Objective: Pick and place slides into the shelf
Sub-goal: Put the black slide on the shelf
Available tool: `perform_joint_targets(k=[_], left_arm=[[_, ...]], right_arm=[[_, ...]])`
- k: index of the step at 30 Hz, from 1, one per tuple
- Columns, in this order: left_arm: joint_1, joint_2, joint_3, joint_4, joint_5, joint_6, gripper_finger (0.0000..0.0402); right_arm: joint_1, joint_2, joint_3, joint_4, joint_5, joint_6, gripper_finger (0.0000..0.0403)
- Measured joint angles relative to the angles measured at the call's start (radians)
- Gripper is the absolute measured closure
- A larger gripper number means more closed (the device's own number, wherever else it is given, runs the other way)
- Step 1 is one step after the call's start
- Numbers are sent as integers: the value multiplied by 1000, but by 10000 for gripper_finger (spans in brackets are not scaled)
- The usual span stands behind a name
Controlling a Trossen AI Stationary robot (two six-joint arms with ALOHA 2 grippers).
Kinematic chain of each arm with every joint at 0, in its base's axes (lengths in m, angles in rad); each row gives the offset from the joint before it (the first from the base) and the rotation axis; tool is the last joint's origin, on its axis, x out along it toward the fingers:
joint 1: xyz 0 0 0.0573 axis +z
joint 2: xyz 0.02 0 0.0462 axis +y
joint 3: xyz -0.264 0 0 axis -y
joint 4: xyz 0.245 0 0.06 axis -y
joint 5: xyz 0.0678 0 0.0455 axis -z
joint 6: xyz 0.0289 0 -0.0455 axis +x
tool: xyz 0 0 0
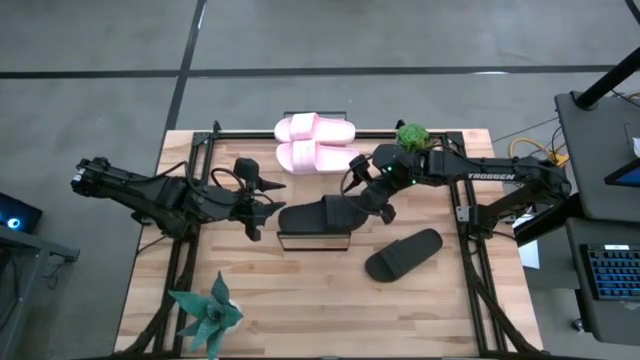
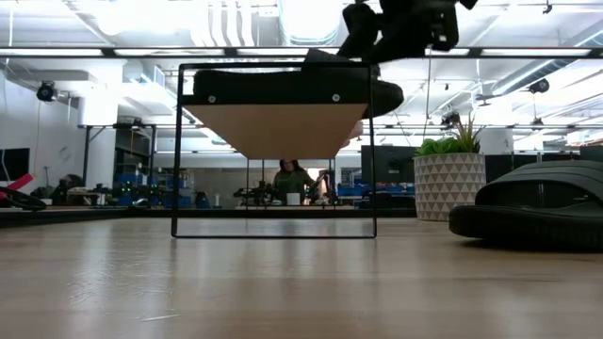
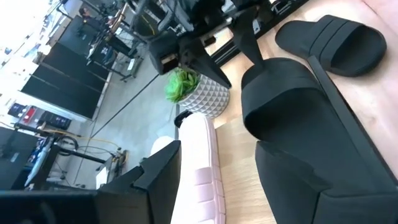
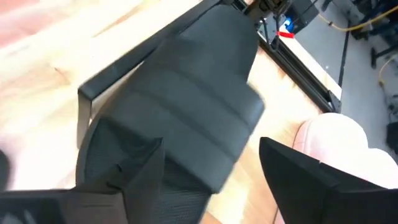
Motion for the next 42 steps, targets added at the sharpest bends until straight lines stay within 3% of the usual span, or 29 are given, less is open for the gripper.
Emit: perform_joint_targets(k=[12,15,21,27,34,42], left_arm=[[0,0,0,-15,3,-51,210],[0,0,0,-32,4,-51,210],[0,0,-1,-99,15,-99,210],[0,0,-1,-174,138,-172,210],[-1,0,-1,-245,166,-269,210],[-2,0,-1,-253,240,-291,210]], right_arm=[[0,-1,206,-203,4,325,143],[1,-2,231,-229,69,421,150],[3,-2,234,-300,223,632,159],[5,-3,229,-481,225,897,161],[23,-4,205,-678,225,1153,163],[127,-18,111,-703,202,1321,166]])
